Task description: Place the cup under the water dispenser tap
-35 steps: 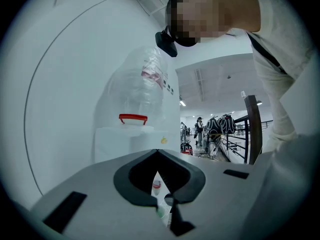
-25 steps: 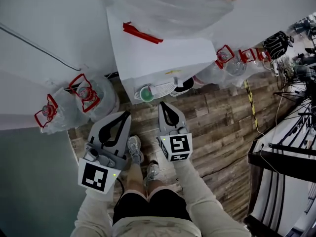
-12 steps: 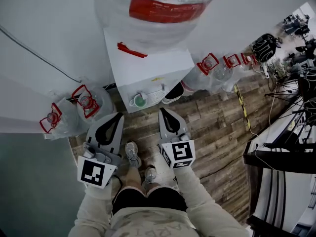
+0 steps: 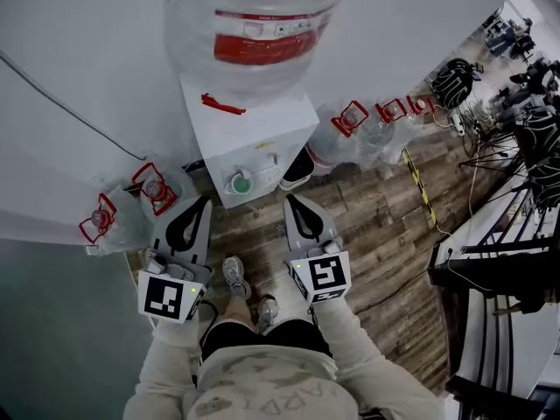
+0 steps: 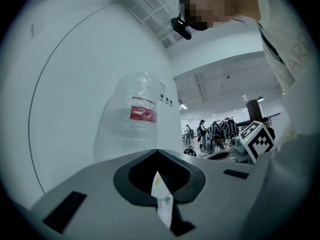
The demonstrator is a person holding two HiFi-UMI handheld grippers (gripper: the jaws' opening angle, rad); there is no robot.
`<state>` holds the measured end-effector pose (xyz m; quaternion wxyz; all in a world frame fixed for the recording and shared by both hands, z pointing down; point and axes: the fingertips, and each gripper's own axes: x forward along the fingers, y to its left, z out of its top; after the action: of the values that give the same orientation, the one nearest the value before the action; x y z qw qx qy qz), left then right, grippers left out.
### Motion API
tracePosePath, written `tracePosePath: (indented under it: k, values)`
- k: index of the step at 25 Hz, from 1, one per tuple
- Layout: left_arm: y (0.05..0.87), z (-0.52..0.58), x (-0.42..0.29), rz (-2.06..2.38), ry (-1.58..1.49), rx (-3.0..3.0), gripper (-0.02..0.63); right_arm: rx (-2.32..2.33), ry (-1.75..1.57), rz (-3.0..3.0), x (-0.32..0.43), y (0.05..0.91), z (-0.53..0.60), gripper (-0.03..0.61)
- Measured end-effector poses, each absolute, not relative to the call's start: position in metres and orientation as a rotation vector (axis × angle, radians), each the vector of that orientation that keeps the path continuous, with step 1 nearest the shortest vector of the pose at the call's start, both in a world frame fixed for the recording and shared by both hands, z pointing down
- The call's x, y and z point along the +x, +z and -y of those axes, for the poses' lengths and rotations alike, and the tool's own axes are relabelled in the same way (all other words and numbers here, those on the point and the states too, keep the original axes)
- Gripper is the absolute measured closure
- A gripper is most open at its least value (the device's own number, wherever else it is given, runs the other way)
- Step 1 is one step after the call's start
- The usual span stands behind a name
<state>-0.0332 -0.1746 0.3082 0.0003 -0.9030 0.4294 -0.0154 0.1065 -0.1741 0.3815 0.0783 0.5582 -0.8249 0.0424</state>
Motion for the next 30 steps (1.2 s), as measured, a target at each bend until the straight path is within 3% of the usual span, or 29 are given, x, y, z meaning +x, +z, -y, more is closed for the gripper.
tracePosePath:
  k: [30]
  values:
    - [0.220,0.117,-0.024,-1.311,0.068,-2.750,0.609,1.808,-0.053,2.504,0.130,0.259,0.103,0.569]
